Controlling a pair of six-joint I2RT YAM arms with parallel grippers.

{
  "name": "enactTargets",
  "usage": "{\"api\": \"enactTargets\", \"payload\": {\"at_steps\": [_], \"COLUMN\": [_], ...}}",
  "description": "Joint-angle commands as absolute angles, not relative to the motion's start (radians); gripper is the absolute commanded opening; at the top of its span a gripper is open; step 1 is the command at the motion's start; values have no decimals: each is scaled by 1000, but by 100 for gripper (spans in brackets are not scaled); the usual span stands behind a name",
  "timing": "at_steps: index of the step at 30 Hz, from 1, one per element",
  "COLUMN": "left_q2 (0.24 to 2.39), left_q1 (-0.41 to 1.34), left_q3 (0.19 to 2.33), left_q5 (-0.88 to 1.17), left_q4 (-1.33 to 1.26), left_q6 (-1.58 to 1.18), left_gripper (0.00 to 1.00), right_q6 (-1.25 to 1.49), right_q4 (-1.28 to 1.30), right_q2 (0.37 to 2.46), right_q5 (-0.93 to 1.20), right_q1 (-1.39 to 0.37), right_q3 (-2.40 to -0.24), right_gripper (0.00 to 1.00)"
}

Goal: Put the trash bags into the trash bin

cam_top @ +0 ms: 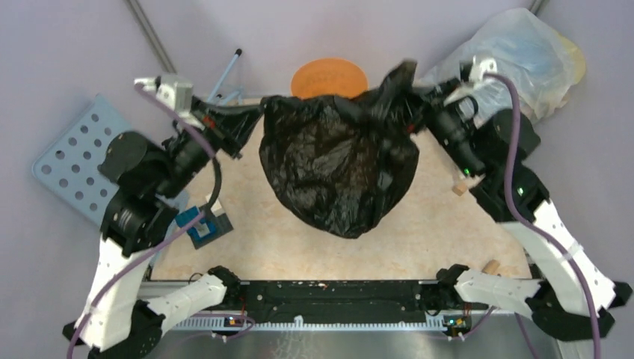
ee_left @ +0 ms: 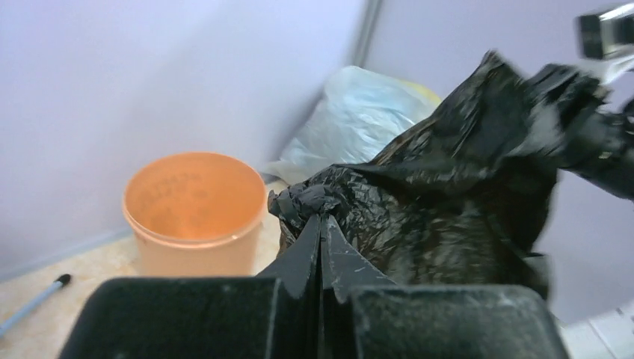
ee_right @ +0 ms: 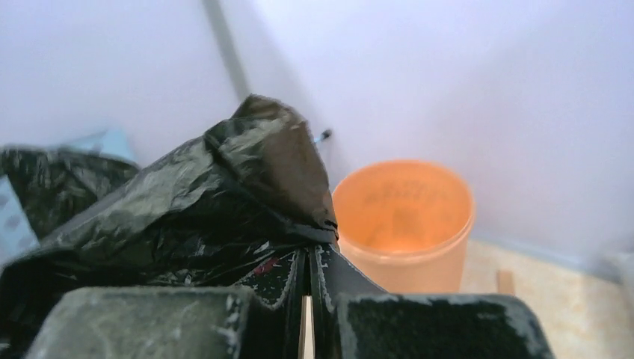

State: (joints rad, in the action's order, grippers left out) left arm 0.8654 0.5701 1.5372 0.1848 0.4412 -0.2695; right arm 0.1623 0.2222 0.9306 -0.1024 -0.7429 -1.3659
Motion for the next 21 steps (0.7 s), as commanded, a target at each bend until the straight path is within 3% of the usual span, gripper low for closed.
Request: {"api": "enactTargets", "payload": {"at_steps": [1,4,7,11,14,18,21], "left_q2": [1117,1163,1112,999,911,817,826], "left_q1": [567,564,563,563,564,564,562], "left_q3": [1614,1456,1227,1056,1078,1164,1281], "left_q5": [43,55,129,406,602,855,883], "left_q4": [577,638,690,843,894,750,755], "left_q6": [-222,-228,-259,-249,-220,-251,-276], "left_gripper": [0,0,0,0,0,0,0], "right_q6": [123,166,199,190,162,136,150], "right_q4": [421,568,551,598,622,570,581], "right_q2": [1223,1291,1197,1033,937,845,826], "right_q5": [-356,-324,-197,181,458,799,833], "right_q1": [-727,-712,-712,-711,-713,-713,-713], "right_q3": [-1613,-1541,-1288,-1087,-1106,-1202,-1298], "right_gripper": [0,0,0,0,0,0,0]}}
